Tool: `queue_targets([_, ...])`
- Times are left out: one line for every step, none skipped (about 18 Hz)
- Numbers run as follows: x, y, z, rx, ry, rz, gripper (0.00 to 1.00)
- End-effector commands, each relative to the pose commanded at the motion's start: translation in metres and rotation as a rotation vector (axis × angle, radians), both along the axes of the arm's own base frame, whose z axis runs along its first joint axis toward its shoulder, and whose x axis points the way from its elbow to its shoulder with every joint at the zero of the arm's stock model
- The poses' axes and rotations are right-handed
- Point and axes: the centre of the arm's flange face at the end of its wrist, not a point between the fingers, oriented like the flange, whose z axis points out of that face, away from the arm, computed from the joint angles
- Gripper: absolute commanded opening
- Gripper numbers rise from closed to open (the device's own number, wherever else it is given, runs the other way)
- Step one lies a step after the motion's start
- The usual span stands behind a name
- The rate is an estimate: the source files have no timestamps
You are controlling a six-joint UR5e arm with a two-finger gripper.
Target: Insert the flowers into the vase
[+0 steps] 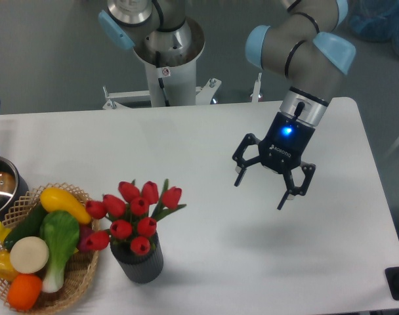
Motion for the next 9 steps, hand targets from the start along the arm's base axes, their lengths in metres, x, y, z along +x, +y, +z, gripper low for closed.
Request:
queue_targets([-0.001, -0.005, 0.001, -0.069, 0.038, 0.020, 1.00])
queue_targets([-0.004, -0.010, -0.002, -0.135, 0.081, 0.021, 1.00])
queue_targets([-0.006, -0.013, -0.004, -0.191, 0.118, 0.007, 1.00])
queue_targets([-0.006, -0.014, -0.007, -0.240, 0.147, -0.006, 1.00])
queue_targets([-0.007, -0.016, -0.008, -0.276, 0.163, -0.007, 1.00])
queue_targets([-0.008, -0.019, -0.009, -0.308, 0.172, 0.001, 1.00])
queue_targets([-0.008, -0.020, -0.010, -0.338, 0.179, 0.006, 1.00])
queue_targets([-0.005, -0.020, -0.012, -0.369, 0.189, 0.006, 1.00])
queue_targets([-0.002, -0.017, -0.014, -0.403, 0.198, 0.004, 1.00])
